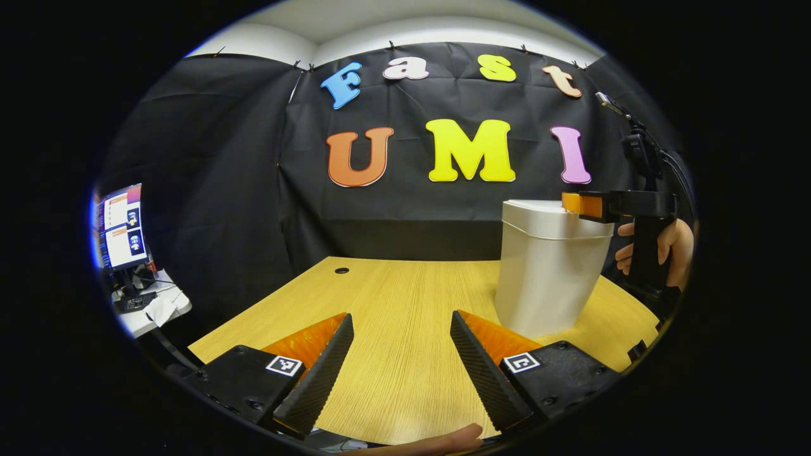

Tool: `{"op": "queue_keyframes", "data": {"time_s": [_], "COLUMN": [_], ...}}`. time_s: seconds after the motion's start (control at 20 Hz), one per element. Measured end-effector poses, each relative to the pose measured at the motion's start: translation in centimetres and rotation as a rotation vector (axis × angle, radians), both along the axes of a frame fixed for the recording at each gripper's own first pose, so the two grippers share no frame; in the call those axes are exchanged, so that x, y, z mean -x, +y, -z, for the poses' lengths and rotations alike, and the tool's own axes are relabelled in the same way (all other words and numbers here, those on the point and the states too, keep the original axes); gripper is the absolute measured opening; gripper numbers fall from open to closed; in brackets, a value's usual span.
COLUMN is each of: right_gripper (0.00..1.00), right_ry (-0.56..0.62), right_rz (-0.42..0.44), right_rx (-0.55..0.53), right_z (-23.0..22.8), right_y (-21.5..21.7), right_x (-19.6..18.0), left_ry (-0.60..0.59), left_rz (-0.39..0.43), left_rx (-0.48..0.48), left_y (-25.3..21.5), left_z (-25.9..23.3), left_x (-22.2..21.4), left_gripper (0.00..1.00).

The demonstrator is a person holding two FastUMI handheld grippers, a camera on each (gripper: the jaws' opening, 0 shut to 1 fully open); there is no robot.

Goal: Press the lid of the desktop garbage bin to open it, pick up the crumpled paper on the desktop and throw it into the bin, then pick up the pop can on the desktop and drop it into the bin, and finally close the garbage bin lid.

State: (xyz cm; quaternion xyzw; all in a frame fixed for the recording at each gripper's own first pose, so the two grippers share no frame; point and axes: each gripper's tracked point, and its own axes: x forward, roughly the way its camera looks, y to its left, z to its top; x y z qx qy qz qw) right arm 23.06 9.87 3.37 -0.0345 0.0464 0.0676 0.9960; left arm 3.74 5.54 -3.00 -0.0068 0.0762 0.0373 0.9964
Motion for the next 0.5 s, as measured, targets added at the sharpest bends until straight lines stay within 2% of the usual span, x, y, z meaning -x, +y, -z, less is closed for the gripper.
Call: {"op": "queue_keyframes", "data": {"time_s": [0.05, 0.2, 0.4, 0.5], "right_gripper": [0.96, 0.96, 0.96, 0.96], "right_ry": [0.015, 0.099, 0.015, 0.058], "right_rz": [0.001, -0.006, 0.0, 0.021], "right_rx": [0.014, -0.054, -0.082, -0.06], "right_z": [-0.1, -1.5, -4.8, -3.2], "right_y": [-0.1, -0.1, -1.4, -2.0], "right_x": [0.0, 0.2, -0.1, 0.0], "left_ry": [-0.001, -0.001, -0.009, 0.001], "left_rz": [0.001, 0.001, -0.014, -0.021], "left_rx": [0.0, 0.013, 0.022, 0.03], "left_y": [-0.1, 0.2, 1.1, 1.5], "left_z": [0.0, -0.1, -0.3, 0.1], "left_x": [0.0, 0.1, 0.1, 0.0], "left_gripper": [0.99, 0.99, 0.99, 0.99]}}
